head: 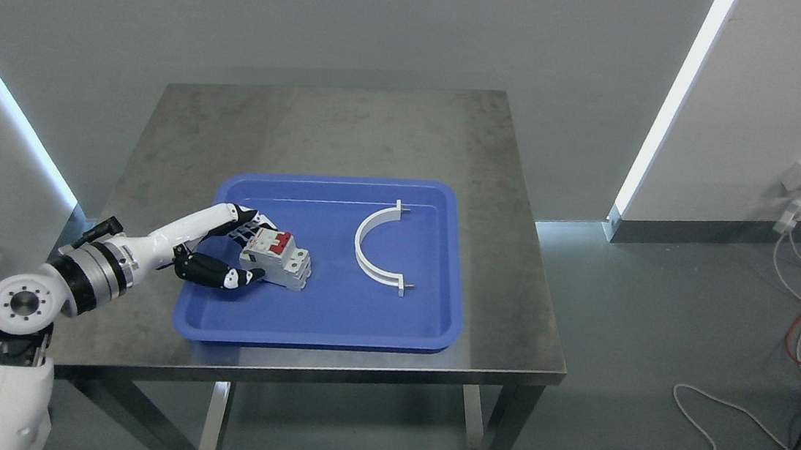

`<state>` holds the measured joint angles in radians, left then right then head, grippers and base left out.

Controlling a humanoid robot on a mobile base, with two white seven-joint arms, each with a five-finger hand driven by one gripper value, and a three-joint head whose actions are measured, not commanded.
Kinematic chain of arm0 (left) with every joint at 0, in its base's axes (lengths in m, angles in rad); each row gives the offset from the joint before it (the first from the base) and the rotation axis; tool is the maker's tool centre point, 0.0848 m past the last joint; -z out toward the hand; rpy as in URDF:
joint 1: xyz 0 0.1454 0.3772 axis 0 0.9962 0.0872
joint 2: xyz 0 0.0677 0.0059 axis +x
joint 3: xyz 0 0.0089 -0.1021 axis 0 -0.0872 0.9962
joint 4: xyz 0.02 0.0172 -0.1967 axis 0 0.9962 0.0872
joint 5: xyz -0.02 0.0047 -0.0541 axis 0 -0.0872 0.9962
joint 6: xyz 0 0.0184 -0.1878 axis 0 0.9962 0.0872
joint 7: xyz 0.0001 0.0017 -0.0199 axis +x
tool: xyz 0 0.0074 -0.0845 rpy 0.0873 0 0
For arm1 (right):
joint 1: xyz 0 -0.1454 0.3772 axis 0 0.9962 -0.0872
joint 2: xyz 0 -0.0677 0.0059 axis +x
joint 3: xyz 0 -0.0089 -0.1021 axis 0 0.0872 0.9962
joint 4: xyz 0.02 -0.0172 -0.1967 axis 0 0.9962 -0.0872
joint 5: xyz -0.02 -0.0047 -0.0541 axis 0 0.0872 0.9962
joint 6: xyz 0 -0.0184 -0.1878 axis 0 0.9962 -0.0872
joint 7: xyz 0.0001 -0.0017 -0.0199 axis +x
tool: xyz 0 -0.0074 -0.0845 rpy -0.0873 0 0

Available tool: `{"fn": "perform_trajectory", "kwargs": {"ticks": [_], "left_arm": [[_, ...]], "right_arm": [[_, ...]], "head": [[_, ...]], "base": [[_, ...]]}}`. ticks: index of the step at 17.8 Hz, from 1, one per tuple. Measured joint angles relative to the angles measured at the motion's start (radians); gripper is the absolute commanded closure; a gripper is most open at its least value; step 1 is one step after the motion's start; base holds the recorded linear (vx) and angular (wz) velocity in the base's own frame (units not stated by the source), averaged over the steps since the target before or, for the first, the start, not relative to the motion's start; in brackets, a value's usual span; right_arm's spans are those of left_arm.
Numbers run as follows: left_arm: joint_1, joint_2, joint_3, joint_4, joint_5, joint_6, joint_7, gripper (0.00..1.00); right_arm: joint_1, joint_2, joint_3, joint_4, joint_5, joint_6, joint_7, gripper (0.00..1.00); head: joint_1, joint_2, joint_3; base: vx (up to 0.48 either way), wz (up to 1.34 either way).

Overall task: Place circuit breaker on shelf
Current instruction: 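Lift the circuit breaker out of the tray with the left hand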

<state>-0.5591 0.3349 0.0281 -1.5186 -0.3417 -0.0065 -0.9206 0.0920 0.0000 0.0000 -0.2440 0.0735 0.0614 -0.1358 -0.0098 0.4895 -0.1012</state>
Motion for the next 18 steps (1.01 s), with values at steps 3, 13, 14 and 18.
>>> {"fn": "perform_trajectory", "kwargs": {"ticks": [3, 13, 14, 18], "left_arm": [[-0.006, -0.025, 0.034, 0.003, 0.000, -0.042, 0.011, 0.99], [-0.058, -0.215, 0.252, -0.001, 0.183, -0.100, 0.572, 0.88], [-0.042, -0.225, 0.261, -0.007, 0.201, -0.108, 0.609, 0.88], [0.039, -0.264, 0.292, -0.051, 0.258, -0.123, 0.662, 0.88]], "right_arm": [[0.000, 0.000, 0.000, 0.000, 0.000, 0.000, 0.000, 0.00], [0.000, 0.000, 0.000, 0.000, 0.000, 0.000, 0.000, 0.00], [0.000, 0.000, 0.000, 0.000, 0.000, 0.000, 0.000, 0.00], [0.000, 0.000, 0.000, 0.000, 0.000, 0.000, 0.000, 0.00]], "head": [[0.0000, 0.000, 0.000], [0.0000, 0.000, 0.000], [0.0000, 0.000, 0.000], [0.0000, 0.000, 0.000]], "base": [[-0.005, 0.01], [-0.166, -0.05], [-0.277, -0.28], [-0.364, -0.25]]}}
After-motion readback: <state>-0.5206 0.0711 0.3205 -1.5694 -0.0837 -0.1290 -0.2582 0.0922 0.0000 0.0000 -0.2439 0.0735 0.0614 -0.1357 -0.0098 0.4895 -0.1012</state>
